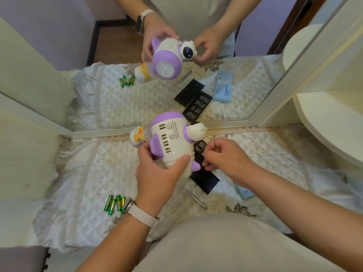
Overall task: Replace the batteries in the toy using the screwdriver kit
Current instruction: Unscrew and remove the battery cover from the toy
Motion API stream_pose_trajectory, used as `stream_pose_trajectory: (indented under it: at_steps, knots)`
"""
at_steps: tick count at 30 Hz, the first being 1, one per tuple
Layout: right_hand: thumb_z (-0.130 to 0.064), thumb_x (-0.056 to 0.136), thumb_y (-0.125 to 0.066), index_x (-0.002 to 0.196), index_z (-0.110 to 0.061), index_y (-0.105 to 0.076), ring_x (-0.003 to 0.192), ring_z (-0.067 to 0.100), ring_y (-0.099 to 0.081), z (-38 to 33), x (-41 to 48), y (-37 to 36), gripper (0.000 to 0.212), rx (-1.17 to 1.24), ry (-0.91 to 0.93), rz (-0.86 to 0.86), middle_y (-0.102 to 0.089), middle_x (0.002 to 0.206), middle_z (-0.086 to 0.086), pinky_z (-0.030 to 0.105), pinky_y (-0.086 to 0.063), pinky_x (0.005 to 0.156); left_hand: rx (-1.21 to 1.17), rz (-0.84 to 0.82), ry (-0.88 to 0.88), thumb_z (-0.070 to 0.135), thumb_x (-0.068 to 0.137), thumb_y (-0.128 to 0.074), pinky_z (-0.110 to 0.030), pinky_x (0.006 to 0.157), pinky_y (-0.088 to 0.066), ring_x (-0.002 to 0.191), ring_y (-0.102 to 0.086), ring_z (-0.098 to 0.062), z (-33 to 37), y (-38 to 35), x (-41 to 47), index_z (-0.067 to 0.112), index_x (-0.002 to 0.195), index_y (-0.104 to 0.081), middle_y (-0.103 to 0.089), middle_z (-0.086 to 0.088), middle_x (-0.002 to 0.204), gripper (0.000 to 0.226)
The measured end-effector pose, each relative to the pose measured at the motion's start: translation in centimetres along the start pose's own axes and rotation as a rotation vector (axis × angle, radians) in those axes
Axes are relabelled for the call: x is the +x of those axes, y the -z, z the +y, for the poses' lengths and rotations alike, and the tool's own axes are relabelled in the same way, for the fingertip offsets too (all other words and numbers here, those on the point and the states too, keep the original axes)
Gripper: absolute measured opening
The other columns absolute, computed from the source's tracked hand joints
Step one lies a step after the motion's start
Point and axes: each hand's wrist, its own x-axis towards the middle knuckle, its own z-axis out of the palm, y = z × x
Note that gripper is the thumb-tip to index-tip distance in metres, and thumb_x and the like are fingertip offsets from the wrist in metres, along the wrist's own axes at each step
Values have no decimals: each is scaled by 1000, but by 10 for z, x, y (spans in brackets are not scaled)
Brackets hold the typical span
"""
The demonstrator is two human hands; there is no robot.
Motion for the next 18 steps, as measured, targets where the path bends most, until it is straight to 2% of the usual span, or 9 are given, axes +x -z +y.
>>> stream_pose_trajectory:
  at_steps: [2, 4, 5, 8, 11, 14, 18]
  knots:
    - [-3, 83, -59, 76, -8, -61, 67, 20, -66, 28, 15, 0, 9, -153, -53, 23, -62, 69, 7, 30, -58, 63, -93, -19, 95, 36, 62, -90, -30, 69, -58, 101, -67, -16, -7, -1, 4, 32, 112, -49, -65, 3, 112, 65]
    - [-13, 80, -62, 75, -14, -61, 70, 24, -65, 57, 30, -1, 5, -354, -89, 33, -63, 71, 4, 37, -56, 66, -173, -24, 169, 14, 75, -85, -20, 56, -53, 96, -66, -17, -17, -3, 8, 14, 119, -50, -65, -9, 115, 57]
    - [-19, 79, -63, 76, -17, -60, 72, 23, -64, 69, 37, -2, 4, -478, -88, 23, -63, 72, 1, 37, -54, 67, -186, -27, 191, 10, 78, -82, -19, 54, -52, 92, -67, -17, -22, -2, 9, 9, 121, -50, -65, -12, 116, 53]
    - [-28, 82, -59, 82, -20, -58, 74, 18, -60, 95, 51, -6, 8, -784, -62, -45, -63, 78, -3, 34, -50, 68, -195, -37, 210, 14, 80, -82, -20, 55, -52, 95, -69, -23, -39, 2, 11, 7, 124, -52, -67, -15, 115, 54]
    - [-29, 86, -54, 87, -19, -58, 74, 18, -58, 109, 59, -11, 12, -955, -36, -93, -63, 81, -2, 33, -47, 65, -222, -17, 208, 33, 67, -84, -23, 56, -53, 96, -70, -27, -51, 7, 13, 6, 125, -53, -68, -15, 114, 72]
    - [-29, 90, -49, 88, -19, -55, 72, 19, -56, 115, 64, -14, 11, -1056, 26, -128, -61, 82, -2, 32, -44, 61, -241, 0, 200, 45, 59, -81, -24, 59, -53, 101, -69, -30, -58, 10, 15, 7, 127, -53, -68, -16, 116, 82]
    - [-25, 94, -46, 93, -21, -58, 75, 18, -59, 114, 65, -11, 12, -1053, 38, -153, -63, 85, -2, 34, -50, 65, -252, -9, 202, 47, 58, -80, -23, 58, -53, 101, -69, -28, -63, 12, 19, 9, 127, -53, -68, -14, 116, 83]
